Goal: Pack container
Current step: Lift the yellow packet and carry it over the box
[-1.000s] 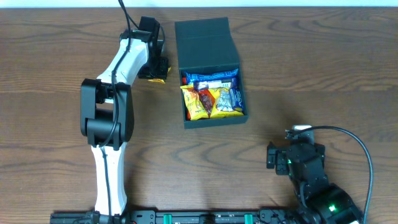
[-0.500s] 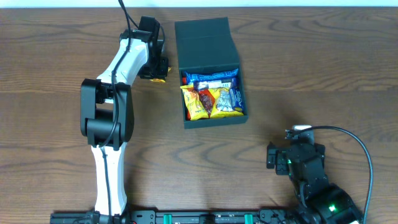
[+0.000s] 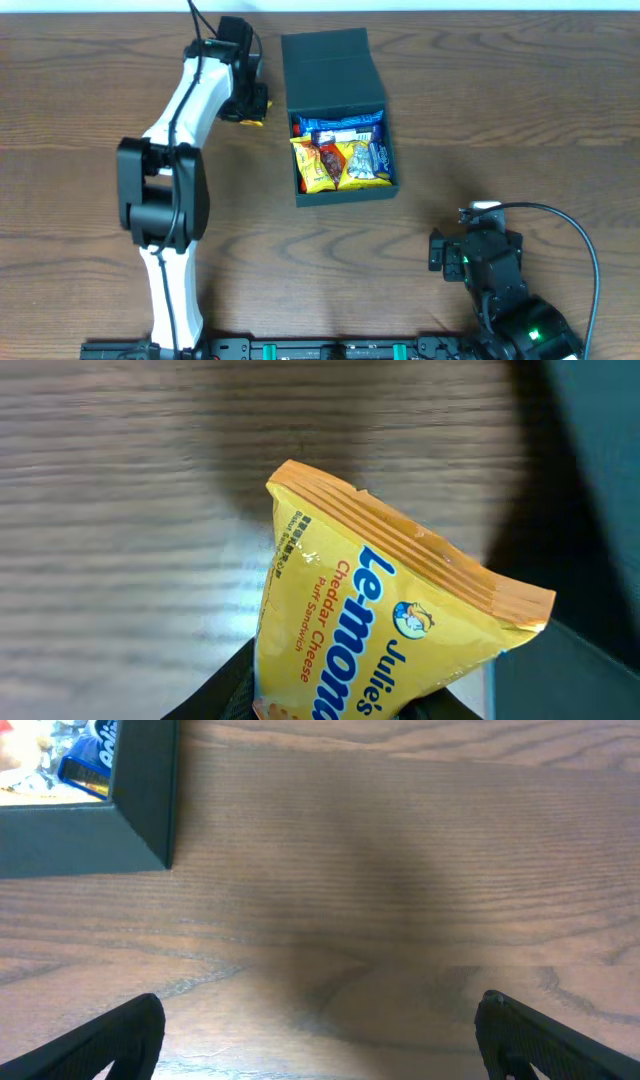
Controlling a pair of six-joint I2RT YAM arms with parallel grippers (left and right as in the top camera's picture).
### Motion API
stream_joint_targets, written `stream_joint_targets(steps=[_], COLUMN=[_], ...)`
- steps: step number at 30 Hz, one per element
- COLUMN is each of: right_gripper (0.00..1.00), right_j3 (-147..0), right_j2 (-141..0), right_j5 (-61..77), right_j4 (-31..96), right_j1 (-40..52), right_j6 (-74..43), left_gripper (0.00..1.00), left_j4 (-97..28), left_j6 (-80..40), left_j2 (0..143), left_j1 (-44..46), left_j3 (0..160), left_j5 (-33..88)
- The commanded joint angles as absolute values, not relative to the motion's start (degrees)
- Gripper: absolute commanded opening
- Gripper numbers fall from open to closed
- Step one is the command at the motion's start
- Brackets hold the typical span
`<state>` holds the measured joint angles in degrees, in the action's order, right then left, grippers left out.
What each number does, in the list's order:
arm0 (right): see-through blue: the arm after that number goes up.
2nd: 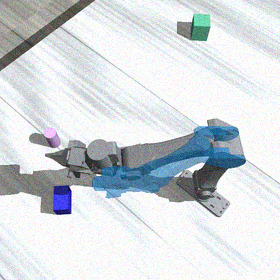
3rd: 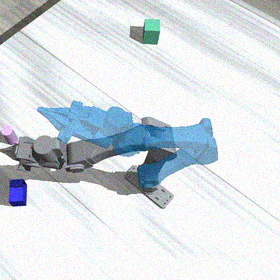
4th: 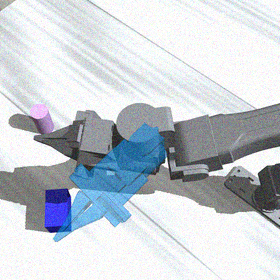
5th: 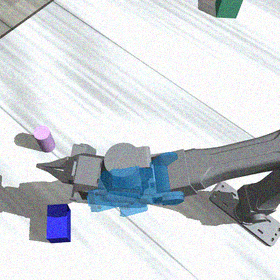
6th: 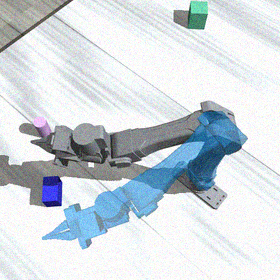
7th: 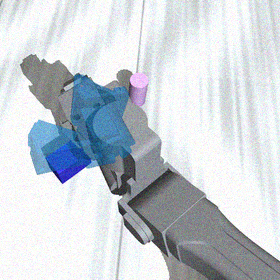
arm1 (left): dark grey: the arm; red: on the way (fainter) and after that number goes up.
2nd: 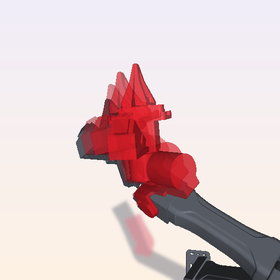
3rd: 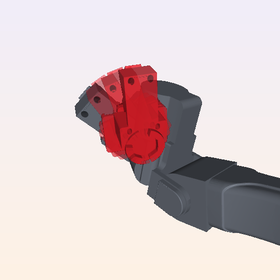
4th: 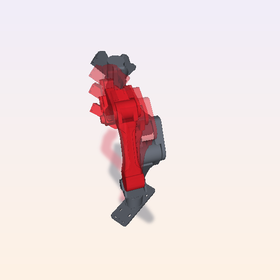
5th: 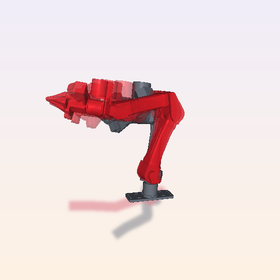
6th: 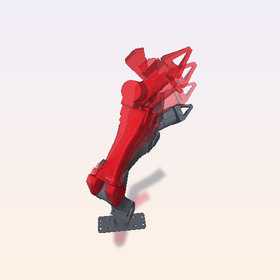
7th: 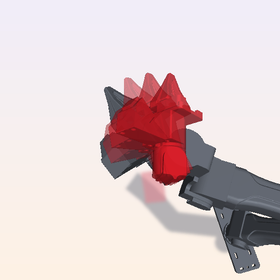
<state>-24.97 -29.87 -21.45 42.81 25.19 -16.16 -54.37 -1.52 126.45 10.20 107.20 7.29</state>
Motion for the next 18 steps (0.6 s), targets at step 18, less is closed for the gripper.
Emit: stream_joint_targets(steps=[18], right_gripper=[0.99], right_j3=[-24.67], right_j2=[-29.63], right_j5=[-22.06], right_j4=[42.94], right_j1=[24.73], right_j6=[-17.12], left_gripper=[0.36], left_j4=[-64.47], left_j6=[-10.39], left_j2=[116.27], left_j1=[21.26], left_j3=[106.94], left_j5=[6.39])
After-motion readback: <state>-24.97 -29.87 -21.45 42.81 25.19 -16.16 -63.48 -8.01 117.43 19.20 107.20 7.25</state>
